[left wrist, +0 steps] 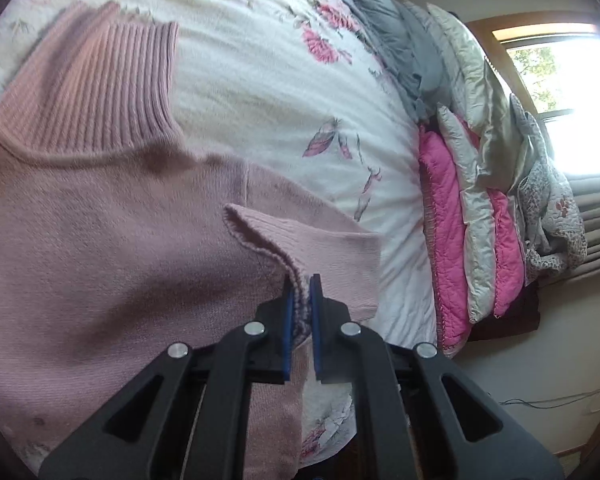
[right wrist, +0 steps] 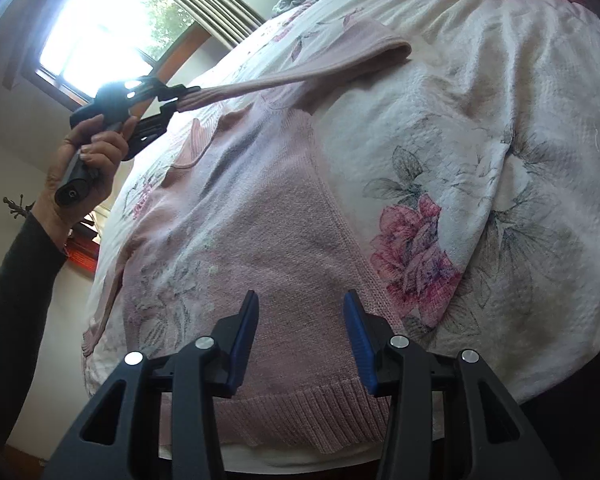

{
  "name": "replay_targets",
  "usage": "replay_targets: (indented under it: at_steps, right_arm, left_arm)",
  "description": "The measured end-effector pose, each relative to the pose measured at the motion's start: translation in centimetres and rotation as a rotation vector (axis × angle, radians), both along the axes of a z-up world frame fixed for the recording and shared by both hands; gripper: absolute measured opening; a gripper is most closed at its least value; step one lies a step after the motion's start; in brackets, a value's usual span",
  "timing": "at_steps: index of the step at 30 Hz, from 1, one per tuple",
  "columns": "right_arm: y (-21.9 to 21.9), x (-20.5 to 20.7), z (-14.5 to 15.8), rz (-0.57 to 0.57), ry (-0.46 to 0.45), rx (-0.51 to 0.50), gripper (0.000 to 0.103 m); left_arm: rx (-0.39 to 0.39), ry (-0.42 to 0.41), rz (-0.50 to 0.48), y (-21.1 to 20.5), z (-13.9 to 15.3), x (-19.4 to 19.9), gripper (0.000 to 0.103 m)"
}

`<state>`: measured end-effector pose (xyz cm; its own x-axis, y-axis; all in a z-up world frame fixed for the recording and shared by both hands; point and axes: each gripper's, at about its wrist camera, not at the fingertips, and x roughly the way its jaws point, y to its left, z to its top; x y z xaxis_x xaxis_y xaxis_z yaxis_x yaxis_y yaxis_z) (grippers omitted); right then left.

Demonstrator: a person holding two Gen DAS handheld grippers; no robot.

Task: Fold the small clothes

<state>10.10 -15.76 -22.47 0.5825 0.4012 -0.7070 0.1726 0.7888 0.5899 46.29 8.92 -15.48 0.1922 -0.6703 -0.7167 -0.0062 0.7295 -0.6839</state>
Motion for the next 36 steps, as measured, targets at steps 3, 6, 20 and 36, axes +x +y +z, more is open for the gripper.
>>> replay_targets:
  at_steps: [3, 6, 20, 36]
  right_arm:
    - [0.5, -0.4, 0.5, 0.009, -0.010, -0.006, 0.045]
    - [1.4, -0.7, 1.1, 0.019, -0.016, -0.016, 0.045]
    - [3.7, -1.5, 3.2, 0.041, -0.031, -0.059, 0.045]
    - [6.6, -0.9, 3.5, 0.093, -0.023, -0.092, 0.045]
  left_arm:
    - [0.017, -0.035, 0.022, 2.5, 2.3, 0.0, 0.005]
    - [0.032, -0.055, 0.049, 5.2, 4.1, -0.3, 0.005]
    - [0.079, -0.053, 0.164, 16.8, 5.3, -1.6, 0.005]
    - [0.120, 0.010, 0.255, 26.2, 1.7, -2.5, 0.005]
